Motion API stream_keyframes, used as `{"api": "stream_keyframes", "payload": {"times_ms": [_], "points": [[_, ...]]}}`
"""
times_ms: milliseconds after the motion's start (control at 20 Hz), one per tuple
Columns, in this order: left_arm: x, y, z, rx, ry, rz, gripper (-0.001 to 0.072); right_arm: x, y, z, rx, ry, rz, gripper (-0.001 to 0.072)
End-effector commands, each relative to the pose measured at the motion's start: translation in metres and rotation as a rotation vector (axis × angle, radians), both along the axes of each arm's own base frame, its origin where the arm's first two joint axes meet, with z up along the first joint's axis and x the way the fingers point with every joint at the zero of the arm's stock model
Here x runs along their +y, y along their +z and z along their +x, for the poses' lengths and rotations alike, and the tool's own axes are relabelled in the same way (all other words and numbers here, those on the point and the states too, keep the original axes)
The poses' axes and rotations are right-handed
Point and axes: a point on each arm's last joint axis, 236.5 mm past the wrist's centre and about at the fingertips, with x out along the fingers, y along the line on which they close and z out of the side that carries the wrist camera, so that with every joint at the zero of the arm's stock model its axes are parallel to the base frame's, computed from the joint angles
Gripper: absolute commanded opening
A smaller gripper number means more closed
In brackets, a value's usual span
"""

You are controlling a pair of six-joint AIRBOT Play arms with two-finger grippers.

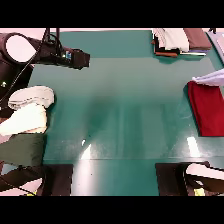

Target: Fold the shirts.

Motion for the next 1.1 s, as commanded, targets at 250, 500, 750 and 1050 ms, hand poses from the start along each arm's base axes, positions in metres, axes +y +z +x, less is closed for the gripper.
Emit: {"api": "stream_keyframes", "payload": {"times_ms": [250, 500, 750, 1050], "points": [[0.0, 0.0, 0.0, -0.003, -0.006, 0.008, 0.0024, 0.005, -0.063, -0.087, 0.163, -0.111, 0.111, 0.0019], [0.0, 0.0, 0.0, -0.004, -0.006, 0.007, 0.0024, -0.012, -0.114, -0.167, 0.338, -0.262, 0.115, 0.0595], [0.0, 0.0, 0.0, -0.004, -0.006, 0.006, 0.0024, -0.014, -0.064, -0.165, 0.176, -0.31, 0.086, 0.0595], [0.0, 0.0, -0.001, 0.002, -0.002, -0.002, 0.0024, 0.139, -0.005, -0.069, -0.052, 0.142, 0.177, 0.0594]]}}
